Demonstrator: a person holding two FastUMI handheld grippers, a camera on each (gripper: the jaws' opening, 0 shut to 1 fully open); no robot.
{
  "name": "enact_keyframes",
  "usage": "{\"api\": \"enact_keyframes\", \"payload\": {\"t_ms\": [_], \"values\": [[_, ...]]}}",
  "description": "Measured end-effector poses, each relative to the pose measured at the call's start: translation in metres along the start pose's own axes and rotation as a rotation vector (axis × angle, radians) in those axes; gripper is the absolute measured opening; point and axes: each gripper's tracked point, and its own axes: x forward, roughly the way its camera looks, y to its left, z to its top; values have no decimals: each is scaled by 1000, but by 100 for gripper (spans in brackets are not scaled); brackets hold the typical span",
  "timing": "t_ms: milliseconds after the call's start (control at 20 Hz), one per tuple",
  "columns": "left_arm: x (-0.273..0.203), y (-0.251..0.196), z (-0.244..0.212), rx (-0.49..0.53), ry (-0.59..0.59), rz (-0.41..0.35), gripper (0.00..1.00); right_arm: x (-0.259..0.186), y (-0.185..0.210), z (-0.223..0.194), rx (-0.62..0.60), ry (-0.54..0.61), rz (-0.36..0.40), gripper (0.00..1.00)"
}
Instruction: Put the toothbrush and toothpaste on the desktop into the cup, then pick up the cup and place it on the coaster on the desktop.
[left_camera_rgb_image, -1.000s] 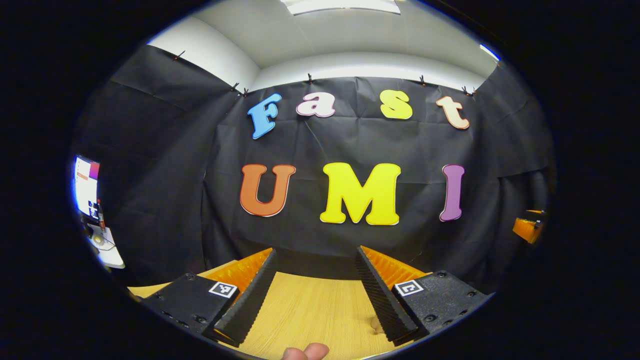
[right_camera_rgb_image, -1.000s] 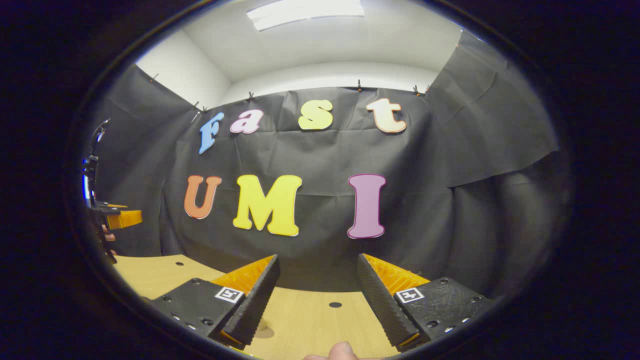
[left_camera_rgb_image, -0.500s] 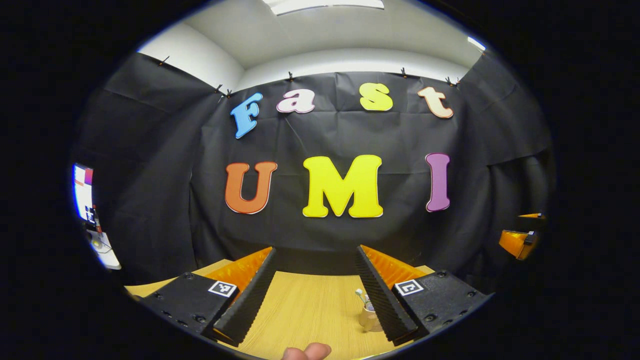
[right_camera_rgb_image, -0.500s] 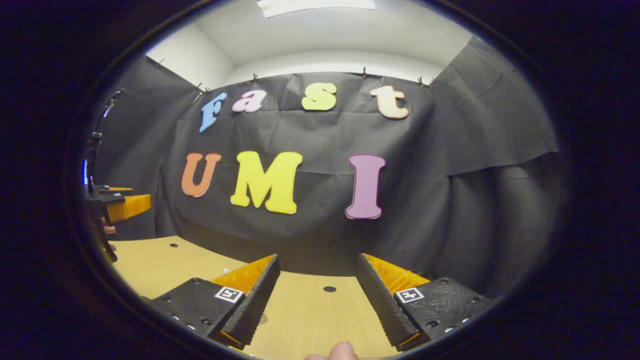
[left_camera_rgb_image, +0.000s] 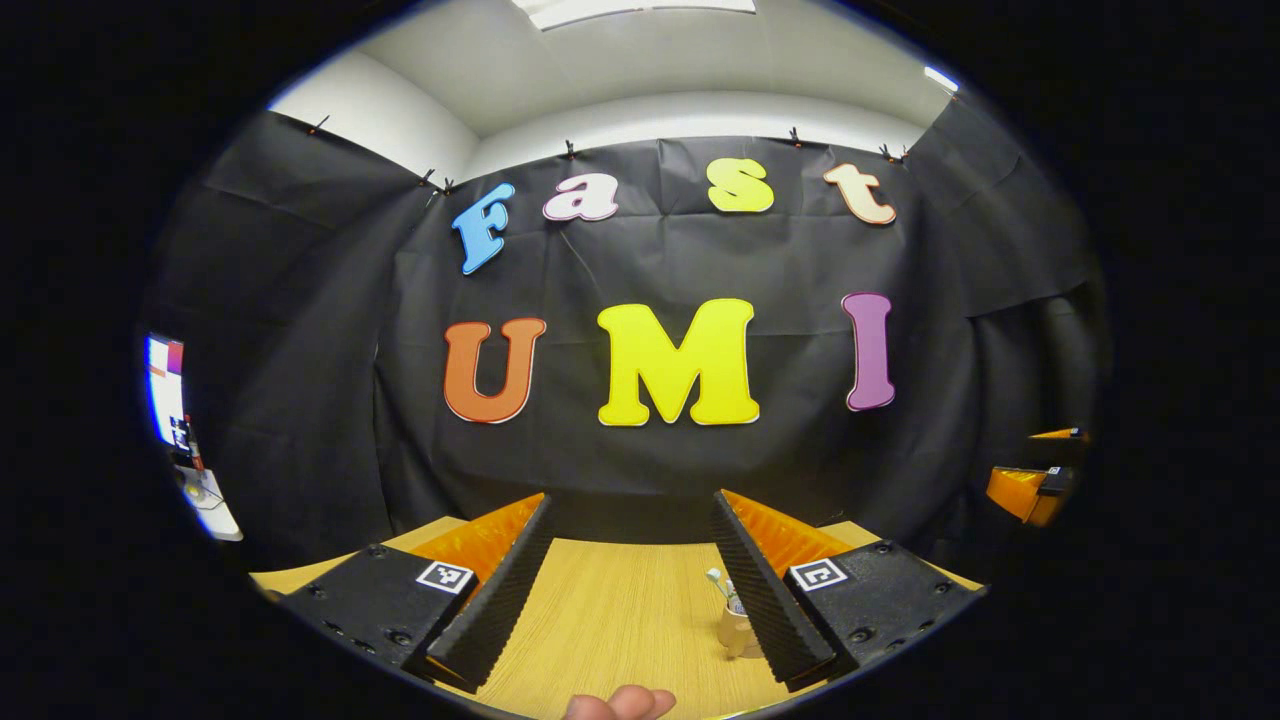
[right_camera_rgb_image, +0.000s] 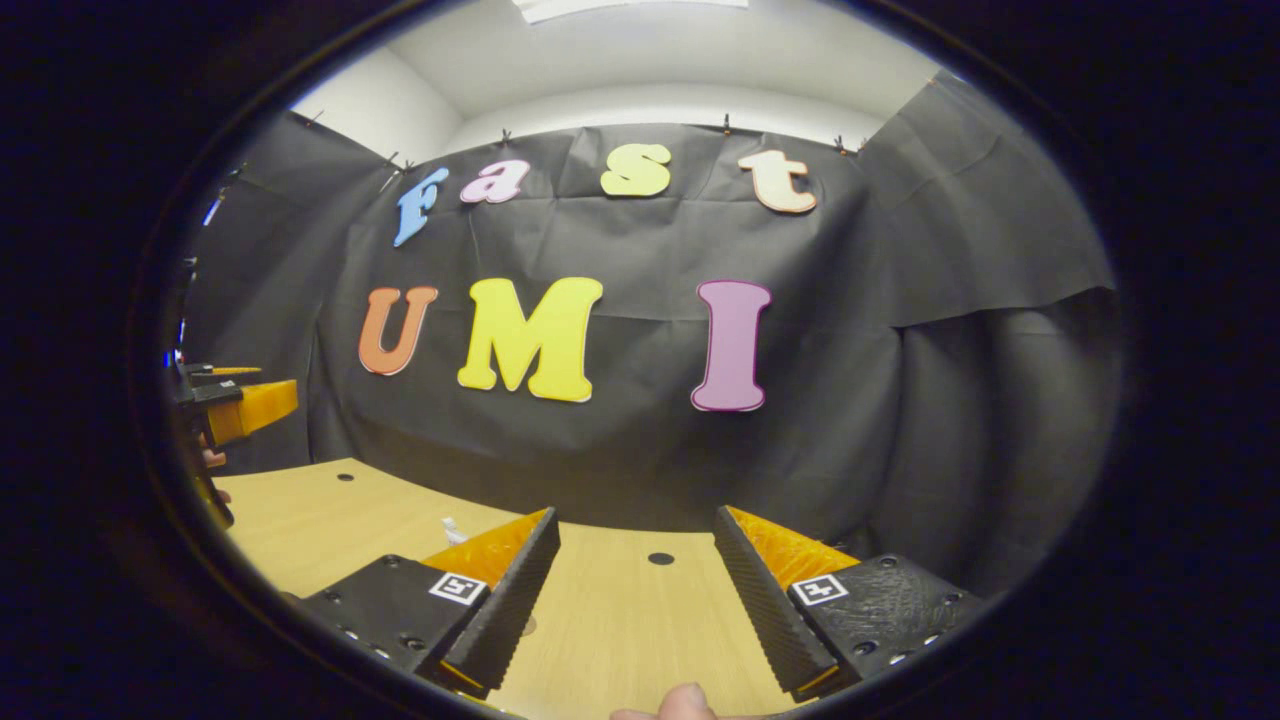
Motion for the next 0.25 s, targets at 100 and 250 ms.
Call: {"api": "enact_keyframes", "payload": {"t_ms": [100, 250], "values": [[2, -1, -8, 10, 13, 3, 98, 0, -3, -3, 2, -2, -21, 94], [9, -7, -18, 8, 38, -1, 99, 2, -4, -9, 36, 14, -40, 96]]}}
